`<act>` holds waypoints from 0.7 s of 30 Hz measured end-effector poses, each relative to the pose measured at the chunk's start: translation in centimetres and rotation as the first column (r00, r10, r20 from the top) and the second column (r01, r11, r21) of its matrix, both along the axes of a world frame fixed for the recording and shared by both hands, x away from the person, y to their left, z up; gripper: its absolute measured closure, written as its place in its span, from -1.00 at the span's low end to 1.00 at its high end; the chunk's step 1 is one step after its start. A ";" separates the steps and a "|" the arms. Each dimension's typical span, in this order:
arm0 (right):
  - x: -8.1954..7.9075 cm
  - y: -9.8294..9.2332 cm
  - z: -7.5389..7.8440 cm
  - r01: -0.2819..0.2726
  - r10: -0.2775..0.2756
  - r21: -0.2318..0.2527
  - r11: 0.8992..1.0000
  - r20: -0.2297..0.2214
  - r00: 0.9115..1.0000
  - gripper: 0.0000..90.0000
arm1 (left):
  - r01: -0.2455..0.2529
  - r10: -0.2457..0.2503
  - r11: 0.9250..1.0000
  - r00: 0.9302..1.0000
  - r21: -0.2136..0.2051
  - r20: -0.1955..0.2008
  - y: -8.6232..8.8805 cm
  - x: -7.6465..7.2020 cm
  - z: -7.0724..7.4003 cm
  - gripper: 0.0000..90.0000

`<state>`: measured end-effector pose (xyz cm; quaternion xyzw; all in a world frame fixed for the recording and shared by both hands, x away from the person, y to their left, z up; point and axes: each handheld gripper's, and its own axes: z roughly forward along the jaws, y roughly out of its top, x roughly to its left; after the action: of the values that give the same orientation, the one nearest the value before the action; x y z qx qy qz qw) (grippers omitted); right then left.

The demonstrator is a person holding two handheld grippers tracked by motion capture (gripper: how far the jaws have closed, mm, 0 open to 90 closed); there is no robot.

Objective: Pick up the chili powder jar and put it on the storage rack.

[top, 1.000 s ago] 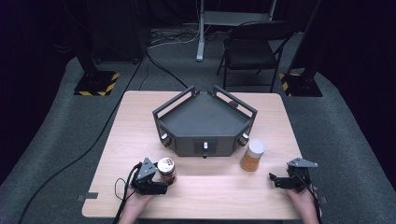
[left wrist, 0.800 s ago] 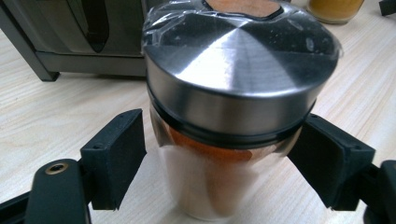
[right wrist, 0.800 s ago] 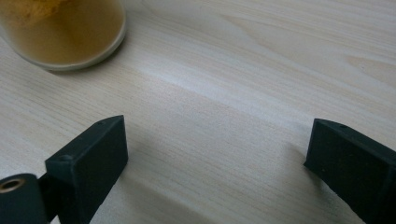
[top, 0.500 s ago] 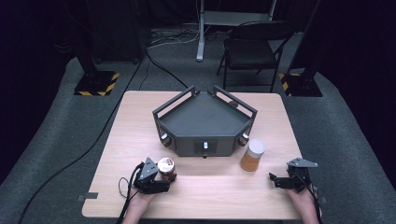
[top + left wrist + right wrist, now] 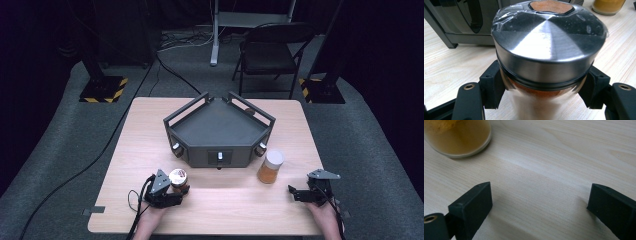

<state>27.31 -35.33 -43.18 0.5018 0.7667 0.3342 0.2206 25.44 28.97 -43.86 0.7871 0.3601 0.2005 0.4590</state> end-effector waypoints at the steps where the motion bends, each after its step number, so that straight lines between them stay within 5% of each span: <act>1: 0.0 0.0 0.0 0.000 0.000 0.000 1.000 0.000 1.000 -0.90 | 0.001 -0.001 1.000 1.000 0.000 0.000 0.0 0.0 0.0 -0.31; 21: 0.0 0.0 0.0 0.000 0.000 0.000 1.000 0.000 1.000 -0.90 | 0.027 -0.026 0.999 0.999 -0.026 0.020 0.2 -0.3 0.7 -0.30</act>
<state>27.31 -35.33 -43.18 0.5018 0.7667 0.3341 0.2206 25.15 29.15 -43.13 0.7837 0.3477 0.1974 0.4753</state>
